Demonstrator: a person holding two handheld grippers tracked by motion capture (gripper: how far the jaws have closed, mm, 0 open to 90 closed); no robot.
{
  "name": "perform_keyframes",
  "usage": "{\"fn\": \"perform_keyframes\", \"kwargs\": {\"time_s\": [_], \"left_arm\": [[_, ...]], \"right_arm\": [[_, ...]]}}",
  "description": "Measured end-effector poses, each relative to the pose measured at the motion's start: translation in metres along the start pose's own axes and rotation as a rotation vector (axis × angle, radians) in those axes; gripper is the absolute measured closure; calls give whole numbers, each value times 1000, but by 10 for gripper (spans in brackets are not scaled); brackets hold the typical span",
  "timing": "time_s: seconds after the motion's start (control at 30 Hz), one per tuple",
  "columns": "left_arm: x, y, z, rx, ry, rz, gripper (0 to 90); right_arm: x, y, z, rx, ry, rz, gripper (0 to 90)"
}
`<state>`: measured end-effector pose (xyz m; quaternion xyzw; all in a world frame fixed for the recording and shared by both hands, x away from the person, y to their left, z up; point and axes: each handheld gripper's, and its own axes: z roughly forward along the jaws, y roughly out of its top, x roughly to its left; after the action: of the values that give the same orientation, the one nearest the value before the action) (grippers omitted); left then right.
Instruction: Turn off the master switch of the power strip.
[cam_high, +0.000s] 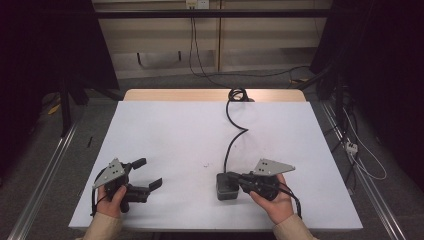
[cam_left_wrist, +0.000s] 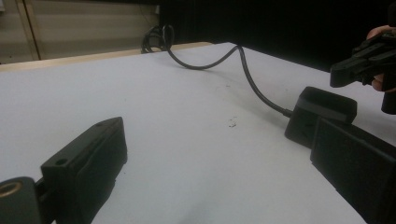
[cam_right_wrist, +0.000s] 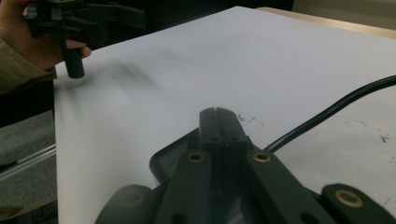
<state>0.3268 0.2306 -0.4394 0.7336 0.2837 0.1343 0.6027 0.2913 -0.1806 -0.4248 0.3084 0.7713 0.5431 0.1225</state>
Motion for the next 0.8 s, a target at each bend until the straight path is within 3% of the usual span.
{"fn": "perform_keyframes", "kwargs": {"time_s": [0.23, 0.8], "left_arm": [[0, 0, 0, -1, 2, 0, 37], [0, 0, 0, 1, 2, 2, 37]], "right_arm": [[4, 0, 1, 39, 26, -23, 900], [3, -3, 0, 67, 59, -35, 900]]}}
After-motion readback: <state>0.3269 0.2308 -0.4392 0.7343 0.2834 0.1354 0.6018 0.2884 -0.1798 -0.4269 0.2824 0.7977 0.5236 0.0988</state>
